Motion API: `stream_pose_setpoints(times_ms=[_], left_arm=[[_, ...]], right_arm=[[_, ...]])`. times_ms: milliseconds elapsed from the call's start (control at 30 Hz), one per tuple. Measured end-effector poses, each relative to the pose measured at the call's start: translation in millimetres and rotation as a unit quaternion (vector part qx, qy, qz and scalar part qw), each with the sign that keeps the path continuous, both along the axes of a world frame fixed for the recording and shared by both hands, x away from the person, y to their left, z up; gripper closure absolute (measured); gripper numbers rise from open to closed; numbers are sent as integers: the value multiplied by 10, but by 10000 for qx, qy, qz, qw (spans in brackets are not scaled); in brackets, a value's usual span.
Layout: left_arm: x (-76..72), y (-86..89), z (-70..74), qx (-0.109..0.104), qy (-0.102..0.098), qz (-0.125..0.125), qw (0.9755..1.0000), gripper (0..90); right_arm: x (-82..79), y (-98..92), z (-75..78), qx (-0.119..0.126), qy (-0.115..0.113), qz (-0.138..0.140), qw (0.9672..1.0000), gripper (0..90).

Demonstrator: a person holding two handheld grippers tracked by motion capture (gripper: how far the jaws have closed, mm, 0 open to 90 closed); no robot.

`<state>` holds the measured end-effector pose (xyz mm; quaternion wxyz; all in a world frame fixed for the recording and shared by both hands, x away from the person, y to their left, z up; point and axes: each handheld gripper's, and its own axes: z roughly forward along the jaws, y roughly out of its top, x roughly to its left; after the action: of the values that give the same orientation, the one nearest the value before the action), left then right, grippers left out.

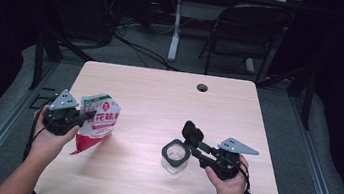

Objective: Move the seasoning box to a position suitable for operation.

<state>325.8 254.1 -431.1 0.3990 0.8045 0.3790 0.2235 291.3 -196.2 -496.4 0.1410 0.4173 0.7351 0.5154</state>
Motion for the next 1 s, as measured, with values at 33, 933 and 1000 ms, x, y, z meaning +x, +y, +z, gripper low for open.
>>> stream_pose_setpoints(times_ms=[33,933,1000], left_arm=[[-5,-26,10,-6,-11,-44,10000,900],[33,-949,112,-186,5,-1213,9924,900],[32,-999,107,-243,0,-1279,9915,900]], right_arm=[[1,2,-3,15,-13,4,10000,612],[6,-60,4,37,-23,-43,10000,610],[7,-63,3,34,-16,-48,10000,610]])
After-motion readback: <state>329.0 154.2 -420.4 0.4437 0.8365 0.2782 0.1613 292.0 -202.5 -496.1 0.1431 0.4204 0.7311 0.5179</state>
